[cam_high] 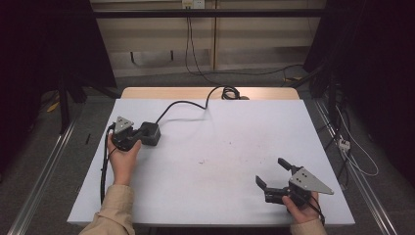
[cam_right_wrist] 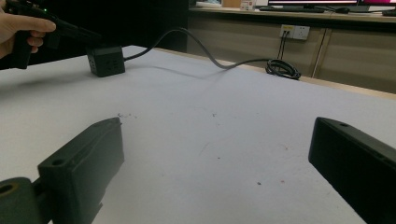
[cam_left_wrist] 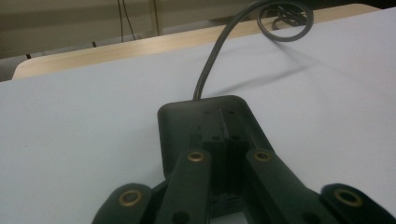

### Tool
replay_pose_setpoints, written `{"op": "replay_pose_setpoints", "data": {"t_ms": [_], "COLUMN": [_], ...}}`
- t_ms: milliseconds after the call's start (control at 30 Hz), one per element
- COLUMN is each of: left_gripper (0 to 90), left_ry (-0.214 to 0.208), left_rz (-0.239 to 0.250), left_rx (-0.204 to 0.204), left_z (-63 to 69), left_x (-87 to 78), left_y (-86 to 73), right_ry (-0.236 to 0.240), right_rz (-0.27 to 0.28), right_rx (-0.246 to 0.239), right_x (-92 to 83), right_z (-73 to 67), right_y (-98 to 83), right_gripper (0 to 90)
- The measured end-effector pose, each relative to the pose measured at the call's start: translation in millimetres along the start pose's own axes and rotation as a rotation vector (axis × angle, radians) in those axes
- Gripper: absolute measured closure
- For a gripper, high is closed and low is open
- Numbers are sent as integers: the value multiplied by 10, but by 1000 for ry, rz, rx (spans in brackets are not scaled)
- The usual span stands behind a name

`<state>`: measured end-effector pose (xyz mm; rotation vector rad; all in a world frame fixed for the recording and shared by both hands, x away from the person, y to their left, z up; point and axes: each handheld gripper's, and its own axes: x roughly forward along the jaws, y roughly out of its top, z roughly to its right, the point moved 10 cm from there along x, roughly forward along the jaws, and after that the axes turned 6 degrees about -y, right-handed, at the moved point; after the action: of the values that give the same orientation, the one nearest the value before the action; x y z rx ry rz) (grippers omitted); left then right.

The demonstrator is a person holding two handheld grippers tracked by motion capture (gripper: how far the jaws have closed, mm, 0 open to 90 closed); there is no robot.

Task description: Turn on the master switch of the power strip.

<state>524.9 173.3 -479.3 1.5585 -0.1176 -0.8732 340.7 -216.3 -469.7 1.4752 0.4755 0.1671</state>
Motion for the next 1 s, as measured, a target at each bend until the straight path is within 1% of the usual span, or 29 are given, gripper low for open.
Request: {"op": "replay_pose_setpoints", "data": {"t_ms": [133, 267, 333, 433, 467, 500, 533, 633, 700, 733, 833, 867, 1000], "left_gripper": [900, 900, 900, 900, 900, 900, 900, 882, 872, 867, 855, 849, 762], "left_ry": [7, 2, 6, 11, 5, 8, 16, 23, 17, 13, -4, -7, -19], "left_rz": [-12, 0, 8, 7, 10, 12, 9, 23, 31, 30, 42, 43, 43], "left_rx": [10, -20, -15, -5, -10, -14, -8, -19, -29, -23, -40, -33, -42], "left_z": [3, -4, -1, -9, -7, -11, -23, -43, -39, -34, 4, 12, 43], "left_x": [1, 1, -2, -4, -3, -6, -14, -43, -63, -73, -83, -86, -92], "left_y": [7, 8, 22, 21, 22, 24, 24, 48, 62, 67, 91, 96, 107], "right_ry": [-2, -3, -3, -1, -1, 0, -1, 2, 3, 3, 5, 7, 9], "right_rz": [-1, 4, 1, 2, 4, 5, 5, 7, 8, 7, 5, 5, 7], "right_rx": [1, 1, 2, 3, 3, 4, 4, 6, 5, 5, 4, 4, 1], "right_x": [-4, -11, -9, -6, -5, -3, -2, 2, 5, 6, 8, 8, 15], "right_z": [4, 11, 12, 8, 7, 6, 5, 3, 1, 1, -4, -8, -17], "right_y": [-1, 6, 1, 5, 8, 11, 12, 15, 17, 16, 16, 18, 21], "right_gripper": [28, 29, 28, 29, 28, 29, 28, 29, 28, 29, 28, 29, 29]}}
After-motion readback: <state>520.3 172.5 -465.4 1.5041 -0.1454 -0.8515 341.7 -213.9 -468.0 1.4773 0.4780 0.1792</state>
